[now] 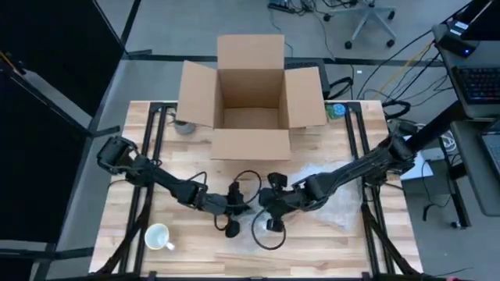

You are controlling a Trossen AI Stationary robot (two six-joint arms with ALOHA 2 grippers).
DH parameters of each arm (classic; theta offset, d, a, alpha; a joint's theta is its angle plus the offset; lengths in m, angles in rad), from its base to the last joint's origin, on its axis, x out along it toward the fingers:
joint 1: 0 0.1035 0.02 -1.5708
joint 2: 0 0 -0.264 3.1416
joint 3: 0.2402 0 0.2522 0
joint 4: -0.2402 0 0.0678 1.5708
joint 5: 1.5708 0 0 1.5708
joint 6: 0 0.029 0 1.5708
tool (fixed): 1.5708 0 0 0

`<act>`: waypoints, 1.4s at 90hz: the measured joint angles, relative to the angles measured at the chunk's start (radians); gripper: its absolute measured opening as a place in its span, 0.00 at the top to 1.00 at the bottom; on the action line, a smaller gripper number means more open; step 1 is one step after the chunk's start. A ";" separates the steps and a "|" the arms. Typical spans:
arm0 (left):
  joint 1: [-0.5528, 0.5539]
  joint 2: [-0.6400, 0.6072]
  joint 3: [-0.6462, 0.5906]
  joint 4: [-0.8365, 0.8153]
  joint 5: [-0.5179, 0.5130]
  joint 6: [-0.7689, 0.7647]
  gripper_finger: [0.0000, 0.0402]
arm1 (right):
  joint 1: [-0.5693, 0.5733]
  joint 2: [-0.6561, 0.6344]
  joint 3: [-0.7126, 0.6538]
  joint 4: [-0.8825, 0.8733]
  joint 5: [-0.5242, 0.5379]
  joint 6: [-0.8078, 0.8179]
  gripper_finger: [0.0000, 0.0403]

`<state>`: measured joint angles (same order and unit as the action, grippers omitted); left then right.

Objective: Wrap mug
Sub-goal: Wrap the red mug with bubble wrap

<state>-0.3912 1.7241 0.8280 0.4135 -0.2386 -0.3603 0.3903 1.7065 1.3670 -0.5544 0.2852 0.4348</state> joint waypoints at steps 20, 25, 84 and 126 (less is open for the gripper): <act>0.000 0.000 -0.001 0.000 0.000 0.000 1.00 | 0.022 0.001 0.001 0.041 -0.006 -0.001 1.00; 0.000 0.000 -0.001 0.000 0.000 0.000 1.00 | 0.031 0.022 0.001 0.046 -0.018 0.004 1.00; 0.000 0.001 -0.002 0.003 -0.001 0.001 1.00 | -0.022 -0.085 -0.001 -0.139 0.195 -0.002 1.00; 0.000 0.002 -0.003 0.017 0.000 0.001 1.00 | -0.126 -0.027 -0.131 0.213 -0.008 -0.131 1.00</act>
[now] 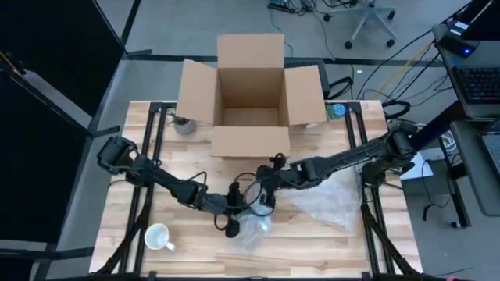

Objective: Wrap mug
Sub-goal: Wrap the red mug with bubble wrap

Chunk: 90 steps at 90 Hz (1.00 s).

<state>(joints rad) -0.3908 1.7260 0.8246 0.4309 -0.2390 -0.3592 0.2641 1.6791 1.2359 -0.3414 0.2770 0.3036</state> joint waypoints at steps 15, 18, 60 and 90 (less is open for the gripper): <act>0.000 0.000 0.000 -0.001 0.000 0.000 1.00 | 0.092 0.000 0.001 0.022 -0.023 -0.011 1.00; 0.001 0.000 0.000 -0.001 0.000 0.000 1.00 | 0.105 0.000 0.001 0.021 -0.023 -0.005 1.00; 0.005 0.000 0.001 0.001 0.000 -0.002 1.00 | 0.121 0.136 0.004 0.009 -0.063 0.085 1.00; 0.003 -0.070 -0.002 -0.058 0.001 -0.001 1.00 | 0.113 0.158 0.003 0.002 -0.067 0.089 1.00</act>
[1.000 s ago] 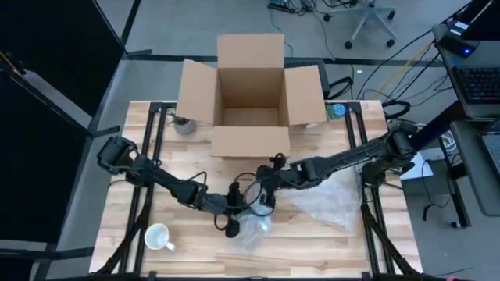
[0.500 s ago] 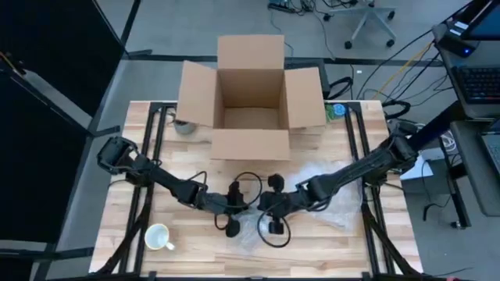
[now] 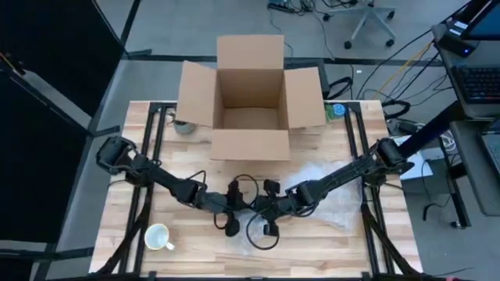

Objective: Wrap mug
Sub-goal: Wrap the red mug with bubble wrap

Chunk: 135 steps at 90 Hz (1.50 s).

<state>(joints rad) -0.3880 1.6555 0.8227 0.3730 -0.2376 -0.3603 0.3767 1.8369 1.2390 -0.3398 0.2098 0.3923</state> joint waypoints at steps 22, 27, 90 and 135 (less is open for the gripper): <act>-0.024 -0.168 0.001 -0.271 -0.008 -0.026 1.00 | 0.000 0.005 -0.003 -0.004 -0.004 -0.001 1.00; -0.033 -0.196 0.001 -0.302 -0.012 -0.030 1.00 | 0.000 0.005 -0.004 0.006 -0.004 -0.006 1.00; -0.007 0.072 0.038 0.203 0.037 -0.076 1.00 | -0.003 0.005 -0.004 0.025 -0.002 -0.015 1.00; 0.027 0.164 0.101 -0.015 0.041 -0.106 1.00 | -0.002 0.000 0.186 -0.329 -0.002 -0.016 1.00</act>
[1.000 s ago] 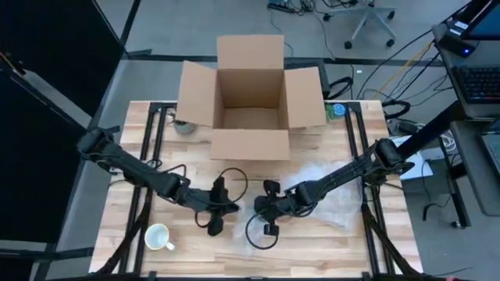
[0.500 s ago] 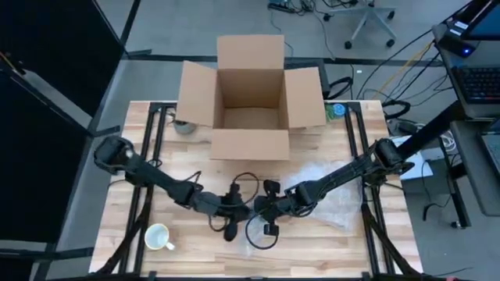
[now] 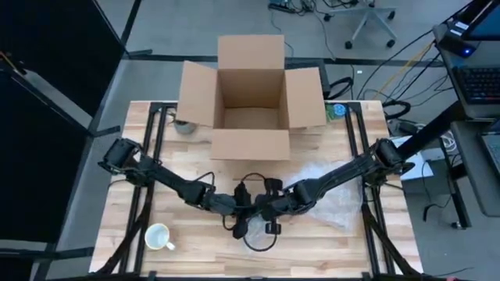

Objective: Wrap mug
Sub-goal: Wrap the red mug with bubble wrap

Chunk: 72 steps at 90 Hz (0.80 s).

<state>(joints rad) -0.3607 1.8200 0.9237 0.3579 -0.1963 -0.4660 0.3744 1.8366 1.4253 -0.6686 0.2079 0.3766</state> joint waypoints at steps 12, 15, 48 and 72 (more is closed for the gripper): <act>0.000 -0.004 -0.002 -0.002 -0.001 0.001 1.00 | 0.004 0.000 0.106 -0.144 0.001 -0.012 1.00; 0.000 -0.004 -0.002 -0.002 -0.002 0.001 1.00 | 0.006 0.000 0.129 -0.163 0.002 -0.012 1.00; 0.000 -0.004 -0.005 0.005 -0.002 0.002 1.00 | 0.041 -0.002 0.095 0.018 0.024 -0.017 1.00; 0.001 -0.004 -0.008 0.021 0.001 0.002 1.00 | 0.004 -0.013 -0.097 0.119 0.003 0.056 1.00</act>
<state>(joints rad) -0.3599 1.8160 0.9154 0.3788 -0.1956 -0.4641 0.3785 1.8236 1.3282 -0.5497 0.2111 0.4328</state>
